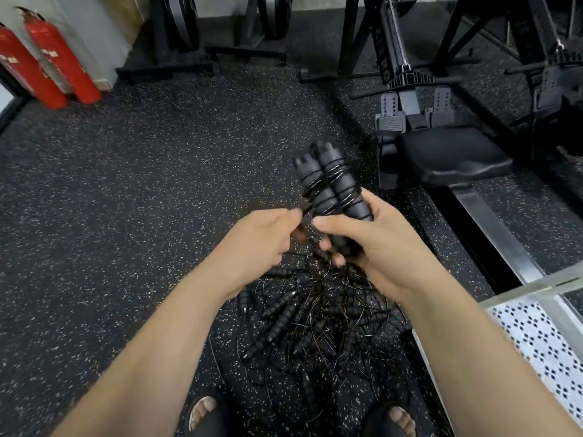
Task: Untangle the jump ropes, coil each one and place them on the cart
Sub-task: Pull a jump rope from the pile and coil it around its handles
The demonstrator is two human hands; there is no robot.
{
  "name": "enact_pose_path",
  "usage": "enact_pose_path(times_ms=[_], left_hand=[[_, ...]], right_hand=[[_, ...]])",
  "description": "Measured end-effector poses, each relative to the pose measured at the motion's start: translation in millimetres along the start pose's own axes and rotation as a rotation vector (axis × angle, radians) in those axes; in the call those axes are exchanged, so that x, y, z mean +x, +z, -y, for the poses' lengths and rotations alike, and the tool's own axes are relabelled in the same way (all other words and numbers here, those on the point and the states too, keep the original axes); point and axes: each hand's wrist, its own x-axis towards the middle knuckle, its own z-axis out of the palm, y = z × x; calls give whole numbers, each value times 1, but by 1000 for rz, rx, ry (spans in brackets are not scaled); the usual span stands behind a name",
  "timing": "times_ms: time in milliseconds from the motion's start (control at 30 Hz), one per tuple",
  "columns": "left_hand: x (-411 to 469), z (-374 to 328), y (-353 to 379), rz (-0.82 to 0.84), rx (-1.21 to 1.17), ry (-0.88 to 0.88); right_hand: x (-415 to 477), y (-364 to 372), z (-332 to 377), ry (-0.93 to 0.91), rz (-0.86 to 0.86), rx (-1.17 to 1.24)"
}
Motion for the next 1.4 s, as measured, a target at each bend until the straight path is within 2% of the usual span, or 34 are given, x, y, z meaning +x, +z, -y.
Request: enact_pose_path(times_ms=[133, 200, 267, 367, 533, 767, 833, 867, 933, 967, 1000, 1033, 1067, 1100, 1200, 1267, 1333, 1400], left_hand=[[-4, -1, 3, 48, 186, 1], [-6, -3, 2, 53, 174, 31], [-6, -3, -1, 30, 158, 62], [-7, -3, -4, -36, 180, 125], [-6, 0, -11, -67, 175, 192], [-6, 5, -19, 11, 67, 246], [-5, 2, -22, 27, 38, 228], [-3, 2, -24, 100, -15, 188], [-10, -6, -20, 366, -275, 59], [-10, -7, -17, 393, -329, 63], [-4, 0, -16, 305, -323, 59], [-3, 2, -12, 111, -166, 73], [-2, 8, -10, -16, -47, 88], [1, 12, -7, -44, -17, 73], [-1, 9, -1, 31, 37, 36], [-2, 4, -1, 38, 160, 26], [-5, 2, 0, 82, 299, 50], [-4, 2, 1, 106, 391, 46]], right_hand=[[8, -10, -16, -68, -395, -570], [11, -18, -21, -19, -417, -750], [12, -23, -22, 79, -306, -837], [8, -22, -22, 246, -32, -890], [0, -12, -21, 365, 355, -784], [-18, -15, 6, 364, 730, -517], [-22, -16, 12, 307, 790, -383], [-22, -17, 14, 266, 793, -309], [-21, -17, 16, 179, 770, -138], [-19, -17, 17, 135, 744, -55], [-17, -17, 16, 94, 707, 13], [-15, -17, 14, 59, 660, 62], [-13, -17, 12, 34, 609, 94], [-10, -17, 11, 22, 562, 124], [-4, -18, 8, 17, 410, 229], [0, -19, 7, 35, 244, 234], [3, -18, 3, 60, 54, 118], [5, -19, -3, 94, -105, -111]])
